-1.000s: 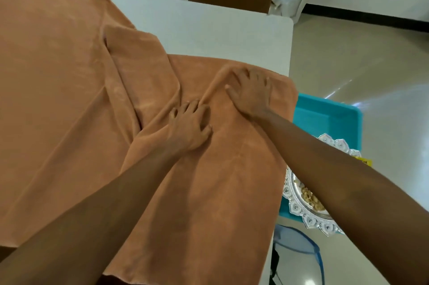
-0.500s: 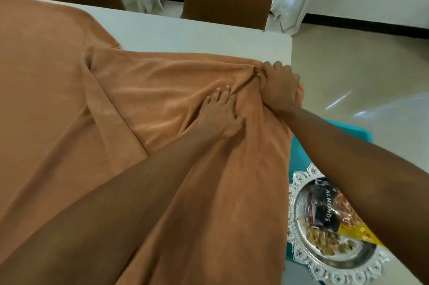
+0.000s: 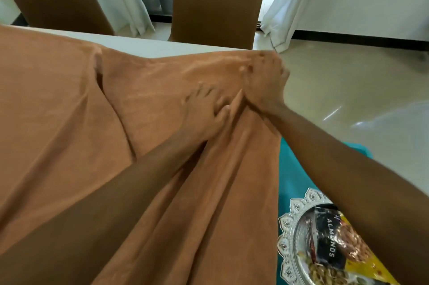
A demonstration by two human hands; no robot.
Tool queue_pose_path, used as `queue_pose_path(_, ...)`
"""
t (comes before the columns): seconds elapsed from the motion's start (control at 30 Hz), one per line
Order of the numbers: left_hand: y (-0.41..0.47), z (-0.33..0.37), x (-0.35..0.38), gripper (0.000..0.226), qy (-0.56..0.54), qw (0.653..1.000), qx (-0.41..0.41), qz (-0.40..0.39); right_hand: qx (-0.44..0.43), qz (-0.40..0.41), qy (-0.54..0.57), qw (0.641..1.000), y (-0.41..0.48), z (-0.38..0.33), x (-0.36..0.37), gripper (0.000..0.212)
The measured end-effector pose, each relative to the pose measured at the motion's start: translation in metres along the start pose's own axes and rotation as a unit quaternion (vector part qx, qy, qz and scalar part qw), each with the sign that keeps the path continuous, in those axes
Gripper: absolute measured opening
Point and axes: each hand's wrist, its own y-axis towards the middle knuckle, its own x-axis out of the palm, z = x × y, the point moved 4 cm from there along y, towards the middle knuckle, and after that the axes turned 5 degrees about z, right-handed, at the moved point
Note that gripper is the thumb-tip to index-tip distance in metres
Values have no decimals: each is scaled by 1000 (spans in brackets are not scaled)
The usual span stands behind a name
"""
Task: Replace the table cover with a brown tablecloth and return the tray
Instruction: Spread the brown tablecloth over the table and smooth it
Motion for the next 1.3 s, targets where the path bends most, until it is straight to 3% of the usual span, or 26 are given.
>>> queue_pose_path(0.07, -4, -28, 9, 66, 64, 993, -60, -79, -20, -80, 13, 996, -19, -6, 15, 60)
queue_pose_path(0.17, 2, -40, 27, 71, 108, 982, -56, -147, -22, -129, -7, 991, -22, 11, 31, 65)
queue_pose_path(0.47, 54, -10, 57, 68, 117, 987, -35, -102, 50, -138, 27, 989, 21, 45, 35, 64)
queue_pose_path(0.67, 95, -2, 64, 72, 115, 983, -2, -144, 86, -142, 22, 986, 43, 55, 36, 59)
queue_pose_path(0.73, 105, 0, 56, 68, 52, 983, -13, -177, 113, -144, -5, 983, 51, 49, 31, 57)
queue_pose_path(0.77, 109, 3, 47, 62, -32, 981, -33, -186, 127, -147, -17, 981, 56, 43, 26, 57)
queue_pose_path(0.83, 107, -2, 25, 51, -305, 932, -114, -157, 127, -123, -25, 984, 53, 22, 14, 57)
queue_pose_path(0.87, 102, -8, 14, 48, -373, 911, -137, -113, 100, -93, -23, 990, 47, 10, 9, 57)
queue_pose_path(0.9, 93, -16, 4, 47, -359, 922, -130, -64, 62, -66, -19, 996, 36, -2, 8, 57)
queue_pose_path(0.97, 68, -40, 0, 53, -185, 980, -66, 27, -3, -76, -7, 997, 10, -20, 18, 60)
queue_pose_path(1.03, 45, -56, 12, 62, -22, 999, -22, -10, -19, -137, -15, 990, -7, -23, 38, 68)
queue_pose_path(1.1, 32, -65, 30, 64, 78, 995, -25, -56, -26, -147, -38, 988, -6, -19, 50, 72)
queue_pose_path(1.3, 64, -57, 40, 66, 115, 991, -41, -56, -17, -166, -50, 985, 29, -9, 55, 78)
